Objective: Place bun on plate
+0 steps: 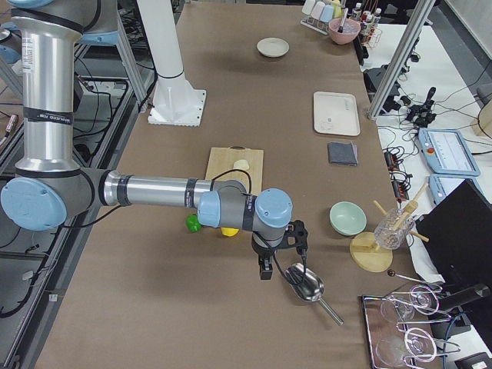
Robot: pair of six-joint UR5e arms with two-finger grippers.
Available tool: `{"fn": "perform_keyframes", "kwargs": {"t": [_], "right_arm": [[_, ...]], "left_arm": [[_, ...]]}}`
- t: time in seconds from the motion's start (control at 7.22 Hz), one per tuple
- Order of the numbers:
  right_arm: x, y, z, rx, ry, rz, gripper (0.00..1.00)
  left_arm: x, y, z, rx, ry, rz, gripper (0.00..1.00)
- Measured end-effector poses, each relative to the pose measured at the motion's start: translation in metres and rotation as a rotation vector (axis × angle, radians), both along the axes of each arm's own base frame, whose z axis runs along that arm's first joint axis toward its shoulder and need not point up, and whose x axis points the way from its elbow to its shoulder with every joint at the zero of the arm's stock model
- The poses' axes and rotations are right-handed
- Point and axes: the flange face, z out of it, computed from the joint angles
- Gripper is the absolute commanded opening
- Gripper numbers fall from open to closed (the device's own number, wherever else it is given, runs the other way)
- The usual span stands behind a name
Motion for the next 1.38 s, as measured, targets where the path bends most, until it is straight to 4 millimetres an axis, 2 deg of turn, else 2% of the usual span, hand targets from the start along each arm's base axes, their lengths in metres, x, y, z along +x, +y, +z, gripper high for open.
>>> {"fn": "perform_keyframes", "kwargs": {"t": [0.97, 1.11, 1.38], "right_arm": [[-0.001, 0.004, 0.002, -0.009, -0.007, 0.004, 1.0], [-0.001, 0.004, 0.003, -0.012, -0.007, 0.005, 1.0], [-0.001, 0.005, 0.006, -0.018, -0.006, 0.006, 1.0]], "left_arm": [[0.003, -0.003, 0.0, 0.018, 0.003, 0.003, 0.98], [0.008, -0.006, -0.001, 0.02, 0.011, -0.007, 0.98], [0.037, -0.02, 0.002, 0.009, 0.042, -0.042, 0.98]]}}
